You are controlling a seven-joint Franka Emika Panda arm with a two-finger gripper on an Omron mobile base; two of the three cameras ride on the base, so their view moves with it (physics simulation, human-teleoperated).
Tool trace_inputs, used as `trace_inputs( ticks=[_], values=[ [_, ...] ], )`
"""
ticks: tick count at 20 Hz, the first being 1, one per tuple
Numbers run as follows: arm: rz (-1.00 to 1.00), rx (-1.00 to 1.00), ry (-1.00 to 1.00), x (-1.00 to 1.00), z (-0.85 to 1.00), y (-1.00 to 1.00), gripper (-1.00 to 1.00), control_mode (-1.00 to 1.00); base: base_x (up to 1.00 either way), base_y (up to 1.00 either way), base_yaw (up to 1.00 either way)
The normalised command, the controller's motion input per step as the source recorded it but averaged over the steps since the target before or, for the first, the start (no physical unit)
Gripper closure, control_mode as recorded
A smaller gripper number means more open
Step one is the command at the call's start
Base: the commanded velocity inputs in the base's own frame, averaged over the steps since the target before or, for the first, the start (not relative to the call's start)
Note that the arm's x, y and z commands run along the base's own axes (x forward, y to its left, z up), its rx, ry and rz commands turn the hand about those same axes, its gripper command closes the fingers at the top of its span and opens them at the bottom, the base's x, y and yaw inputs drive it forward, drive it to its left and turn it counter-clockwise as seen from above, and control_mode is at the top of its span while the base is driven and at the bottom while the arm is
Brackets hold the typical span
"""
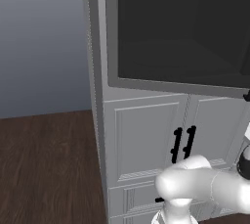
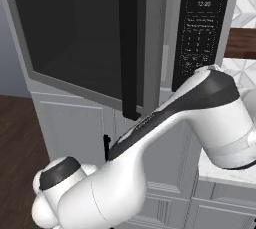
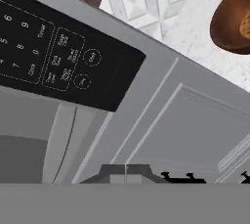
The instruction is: Open the microwave, place the bowl with waffle inside the microwave, then close the microwave door and turn it on.
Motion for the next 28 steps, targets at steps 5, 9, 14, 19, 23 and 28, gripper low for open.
trace_inputs(
  ticks=[5,9,14,19,23,28],
  values=[
    [0.0,0.29,0.0,0.69,-0.64,0.0,1.0,-1.0,0.0,0.0,0.0],
    [0.0,0.25,-0.09,0.41,-0.26,0.11,1.0,-1.0,0.0,0.0,0.0],
    [0.0,0.2,0.0,0.54,-0.3,0.19,1.0,-1.0,0.0,0.0,0.0],
    [0.0,0.15,0.0,0.4,-0.32,0.24,1.0,-1.0,0.0,0.0,0.0],
    [0.01,0.13,-0.01,0.25,-0.18,0.25,1.0,-1.0,0.0,0.0,0.0],
    [0.02,0.15,-0.01,0.2,-0.05,0.26,1.0,-1.0,0.0,0.0,0.0]
  ],
)
